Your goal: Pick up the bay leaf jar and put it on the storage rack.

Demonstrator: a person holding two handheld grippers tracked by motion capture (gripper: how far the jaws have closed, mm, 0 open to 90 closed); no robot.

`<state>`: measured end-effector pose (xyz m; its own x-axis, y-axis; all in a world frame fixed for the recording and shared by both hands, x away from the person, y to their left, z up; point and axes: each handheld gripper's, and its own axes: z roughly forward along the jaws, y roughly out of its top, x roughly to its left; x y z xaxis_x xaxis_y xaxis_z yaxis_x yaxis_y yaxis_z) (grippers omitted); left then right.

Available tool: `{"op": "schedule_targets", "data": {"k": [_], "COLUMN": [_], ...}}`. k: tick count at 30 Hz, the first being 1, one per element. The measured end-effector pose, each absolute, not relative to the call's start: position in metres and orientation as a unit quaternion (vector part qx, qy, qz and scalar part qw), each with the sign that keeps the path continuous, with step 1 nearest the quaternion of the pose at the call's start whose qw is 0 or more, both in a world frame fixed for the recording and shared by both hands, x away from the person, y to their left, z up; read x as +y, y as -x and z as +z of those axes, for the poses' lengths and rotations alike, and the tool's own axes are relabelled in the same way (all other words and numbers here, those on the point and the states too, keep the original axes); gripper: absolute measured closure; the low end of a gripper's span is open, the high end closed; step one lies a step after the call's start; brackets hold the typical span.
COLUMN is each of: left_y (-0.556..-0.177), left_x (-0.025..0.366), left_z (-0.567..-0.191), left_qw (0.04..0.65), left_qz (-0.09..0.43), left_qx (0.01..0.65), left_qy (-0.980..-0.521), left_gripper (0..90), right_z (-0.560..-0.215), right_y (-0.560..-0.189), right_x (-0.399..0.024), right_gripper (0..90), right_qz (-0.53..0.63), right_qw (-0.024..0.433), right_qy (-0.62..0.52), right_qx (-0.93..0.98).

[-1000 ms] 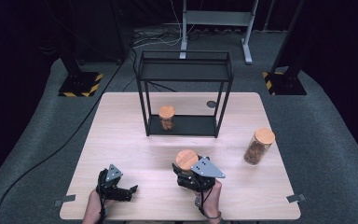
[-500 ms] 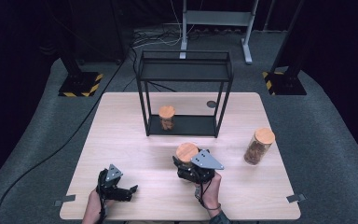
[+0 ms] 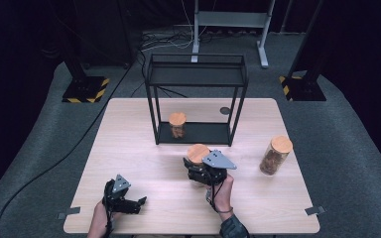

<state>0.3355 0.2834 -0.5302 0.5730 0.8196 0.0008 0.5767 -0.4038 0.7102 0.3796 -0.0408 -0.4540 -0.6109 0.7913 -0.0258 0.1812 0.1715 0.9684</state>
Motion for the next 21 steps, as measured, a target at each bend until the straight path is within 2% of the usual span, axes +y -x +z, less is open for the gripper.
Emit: {"op": "schedule_targets", "data": {"k": [21], "left_y": [-0.335], "left_x": [0.283], "left_z": [-0.53], "left_qw": [0.341], "left_qz": [0.178], "left_qx": [0.426], "left_qy": [-0.819], "left_gripper": [0.2], "right_z": [-0.457], "right_y": [-0.409], "right_x": [-0.041], "right_gripper": [24.8], "right_qz": [0.543], "right_qw": [0.276], "right_qy": [-0.359], "right_qx": [0.707]}}
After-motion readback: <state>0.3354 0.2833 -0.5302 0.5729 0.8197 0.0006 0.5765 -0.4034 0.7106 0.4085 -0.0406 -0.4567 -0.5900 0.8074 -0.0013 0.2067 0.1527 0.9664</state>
